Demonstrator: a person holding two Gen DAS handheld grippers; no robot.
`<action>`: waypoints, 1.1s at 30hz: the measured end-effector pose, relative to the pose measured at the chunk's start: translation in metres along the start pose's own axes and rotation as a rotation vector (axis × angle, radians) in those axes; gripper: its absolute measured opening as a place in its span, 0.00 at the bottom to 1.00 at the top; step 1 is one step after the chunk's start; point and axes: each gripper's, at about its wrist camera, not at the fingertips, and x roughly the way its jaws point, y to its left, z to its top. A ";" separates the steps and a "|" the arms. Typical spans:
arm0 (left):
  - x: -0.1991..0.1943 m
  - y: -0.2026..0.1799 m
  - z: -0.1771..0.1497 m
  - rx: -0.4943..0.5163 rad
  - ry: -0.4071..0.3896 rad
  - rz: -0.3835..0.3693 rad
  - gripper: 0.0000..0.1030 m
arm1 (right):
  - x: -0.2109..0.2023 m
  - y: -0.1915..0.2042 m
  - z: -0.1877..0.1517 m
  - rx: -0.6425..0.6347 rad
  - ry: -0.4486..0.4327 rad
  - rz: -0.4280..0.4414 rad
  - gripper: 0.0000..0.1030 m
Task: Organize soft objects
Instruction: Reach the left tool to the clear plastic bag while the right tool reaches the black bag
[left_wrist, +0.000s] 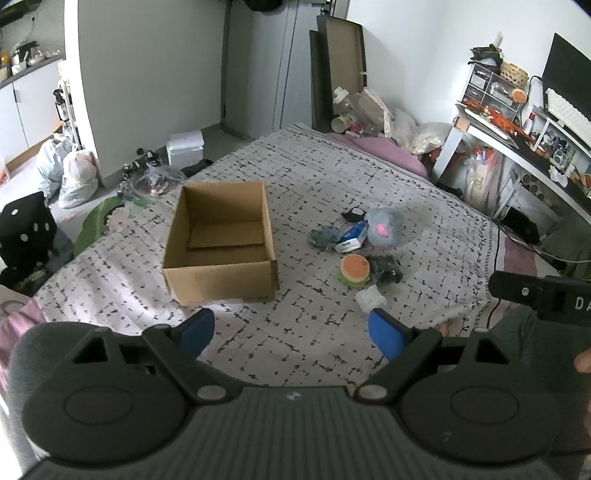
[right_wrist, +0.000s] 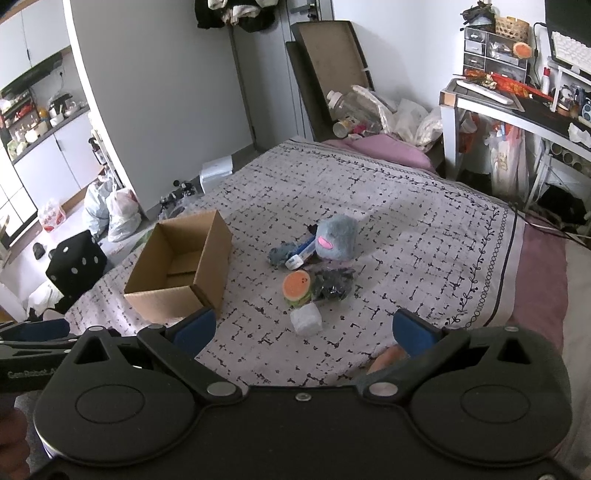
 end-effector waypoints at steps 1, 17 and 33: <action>0.003 -0.001 0.000 -0.002 0.001 -0.004 0.87 | 0.003 -0.002 0.001 0.002 0.003 -0.003 1.00; 0.093 -0.027 0.026 -0.022 0.095 -0.037 0.87 | 0.075 -0.064 0.034 0.187 0.102 0.006 1.00; 0.170 -0.045 0.037 -0.114 0.157 -0.052 0.84 | 0.154 -0.087 0.046 0.282 0.225 0.061 1.00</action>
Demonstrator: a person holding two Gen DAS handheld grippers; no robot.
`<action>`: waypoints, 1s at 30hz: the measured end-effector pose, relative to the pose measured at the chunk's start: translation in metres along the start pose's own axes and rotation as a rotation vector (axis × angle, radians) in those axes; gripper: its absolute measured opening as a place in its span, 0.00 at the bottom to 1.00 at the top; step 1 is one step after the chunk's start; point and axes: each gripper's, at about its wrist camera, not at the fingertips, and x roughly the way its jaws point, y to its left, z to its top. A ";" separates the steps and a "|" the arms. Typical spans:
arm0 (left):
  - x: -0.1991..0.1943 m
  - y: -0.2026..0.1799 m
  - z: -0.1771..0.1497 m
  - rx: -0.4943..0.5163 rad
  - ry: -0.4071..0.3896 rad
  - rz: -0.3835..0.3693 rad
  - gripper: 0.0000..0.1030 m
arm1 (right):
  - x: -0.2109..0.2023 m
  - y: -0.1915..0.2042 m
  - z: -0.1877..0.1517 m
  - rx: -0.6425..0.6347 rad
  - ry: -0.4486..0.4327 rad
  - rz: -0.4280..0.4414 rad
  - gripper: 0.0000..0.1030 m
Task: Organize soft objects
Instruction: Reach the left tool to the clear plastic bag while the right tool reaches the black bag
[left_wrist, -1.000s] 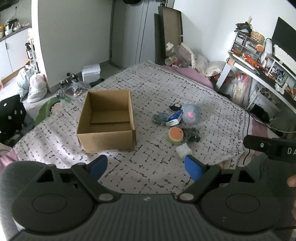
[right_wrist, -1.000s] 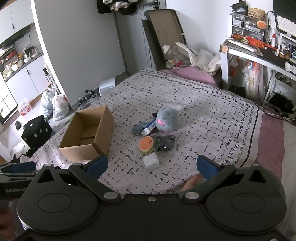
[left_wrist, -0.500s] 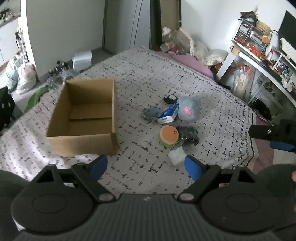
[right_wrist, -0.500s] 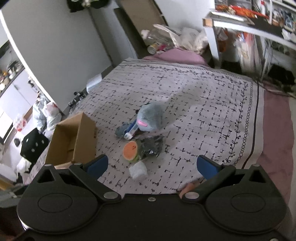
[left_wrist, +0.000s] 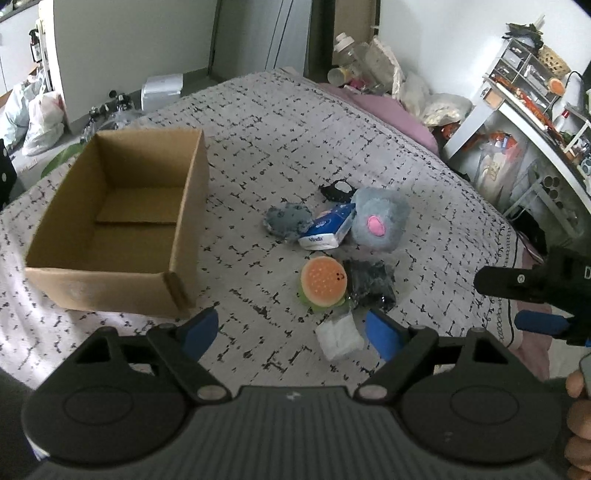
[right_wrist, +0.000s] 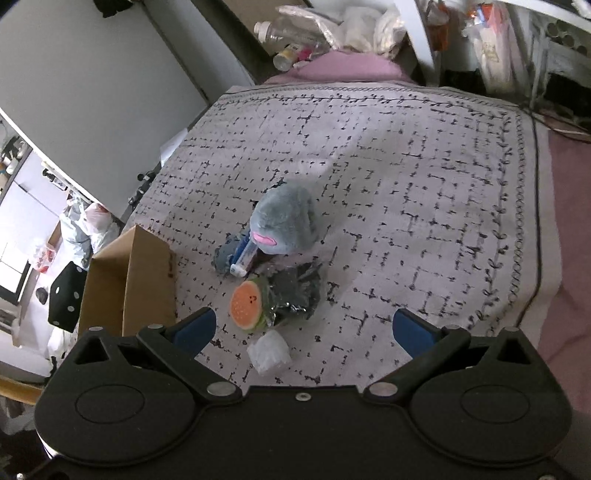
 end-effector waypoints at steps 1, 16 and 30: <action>0.005 -0.001 0.001 0.000 0.007 -0.001 0.84 | 0.004 0.001 0.002 -0.005 0.000 0.002 1.00; 0.086 -0.007 -0.005 -0.101 0.172 -0.055 0.78 | 0.070 -0.021 0.012 0.136 0.126 0.065 0.95; 0.126 -0.007 -0.018 -0.320 0.236 -0.059 0.55 | 0.115 -0.025 0.016 0.178 0.216 0.048 0.79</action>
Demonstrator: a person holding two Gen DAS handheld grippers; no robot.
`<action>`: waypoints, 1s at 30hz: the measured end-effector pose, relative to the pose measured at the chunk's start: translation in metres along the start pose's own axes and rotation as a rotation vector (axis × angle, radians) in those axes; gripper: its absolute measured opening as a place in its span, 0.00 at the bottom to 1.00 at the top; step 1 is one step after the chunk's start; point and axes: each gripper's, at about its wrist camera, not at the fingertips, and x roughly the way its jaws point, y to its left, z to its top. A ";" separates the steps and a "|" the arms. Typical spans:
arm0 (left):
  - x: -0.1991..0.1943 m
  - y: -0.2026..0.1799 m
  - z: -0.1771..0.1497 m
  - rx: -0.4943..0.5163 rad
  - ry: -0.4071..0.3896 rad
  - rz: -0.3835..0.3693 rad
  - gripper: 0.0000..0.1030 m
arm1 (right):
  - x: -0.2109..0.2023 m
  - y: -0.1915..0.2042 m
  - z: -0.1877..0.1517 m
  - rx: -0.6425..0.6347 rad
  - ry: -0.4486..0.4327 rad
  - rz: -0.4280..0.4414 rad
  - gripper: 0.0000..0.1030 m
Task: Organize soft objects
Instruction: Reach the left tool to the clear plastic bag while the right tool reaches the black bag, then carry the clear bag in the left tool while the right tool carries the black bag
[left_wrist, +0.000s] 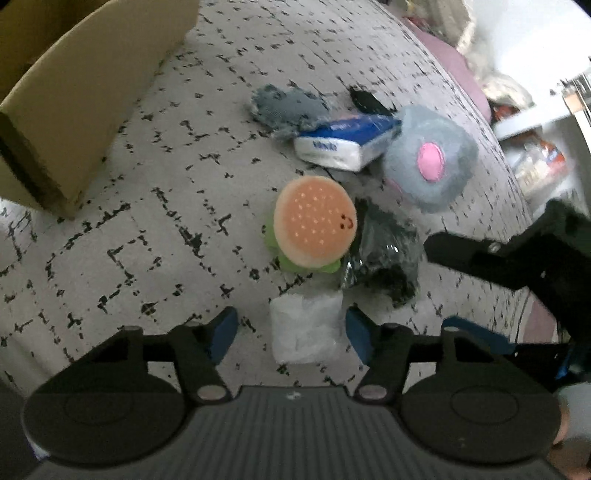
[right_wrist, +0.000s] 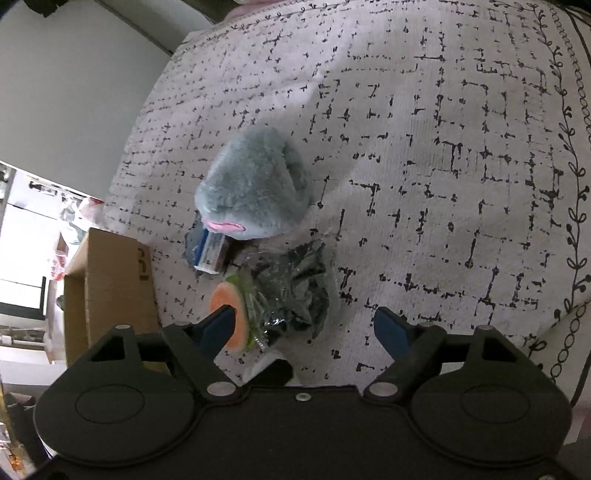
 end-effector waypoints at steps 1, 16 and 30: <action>0.000 0.001 0.001 -0.016 -0.008 0.000 0.44 | 0.003 0.001 0.000 -0.005 -0.001 -0.010 0.78; -0.021 0.015 0.005 -0.081 -0.084 -0.015 0.37 | 0.023 0.013 0.000 -0.066 -0.004 -0.046 0.42; -0.084 0.024 -0.002 -0.044 -0.221 -0.025 0.37 | -0.024 0.017 -0.016 -0.076 -0.152 0.049 0.29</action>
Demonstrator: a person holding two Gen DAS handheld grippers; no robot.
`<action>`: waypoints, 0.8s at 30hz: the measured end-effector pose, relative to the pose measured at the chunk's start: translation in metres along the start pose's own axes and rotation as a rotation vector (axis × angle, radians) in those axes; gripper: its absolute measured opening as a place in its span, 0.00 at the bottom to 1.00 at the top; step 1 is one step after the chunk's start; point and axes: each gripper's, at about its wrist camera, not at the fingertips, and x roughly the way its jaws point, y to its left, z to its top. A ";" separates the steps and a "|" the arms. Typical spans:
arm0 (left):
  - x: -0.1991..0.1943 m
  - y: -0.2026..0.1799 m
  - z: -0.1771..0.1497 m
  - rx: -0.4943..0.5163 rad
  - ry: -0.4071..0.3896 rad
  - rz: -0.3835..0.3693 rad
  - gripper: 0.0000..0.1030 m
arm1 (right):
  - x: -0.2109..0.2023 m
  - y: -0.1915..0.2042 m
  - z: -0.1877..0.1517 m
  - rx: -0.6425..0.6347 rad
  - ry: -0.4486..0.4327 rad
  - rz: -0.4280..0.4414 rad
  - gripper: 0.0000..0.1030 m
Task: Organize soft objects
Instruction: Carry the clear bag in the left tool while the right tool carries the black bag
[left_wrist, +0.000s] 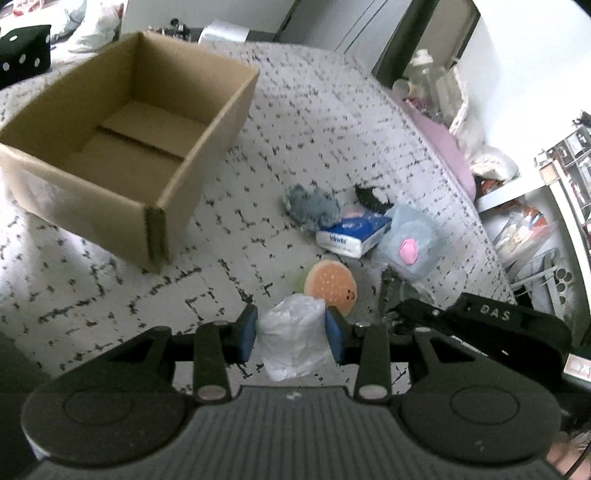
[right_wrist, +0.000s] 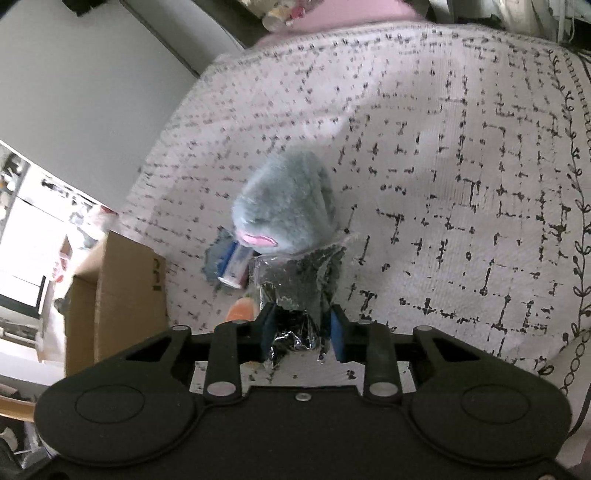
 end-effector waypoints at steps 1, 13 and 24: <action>-0.005 0.001 0.000 -0.002 -0.010 0.001 0.37 | -0.005 0.001 -0.001 -0.001 -0.015 0.011 0.29; -0.058 0.007 0.013 0.015 -0.104 0.015 0.37 | -0.047 0.017 -0.012 -0.016 -0.204 0.057 0.29; -0.089 0.019 0.038 0.023 -0.183 0.027 0.37 | -0.061 0.031 -0.021 -0.053 -0.278 0.084 0.29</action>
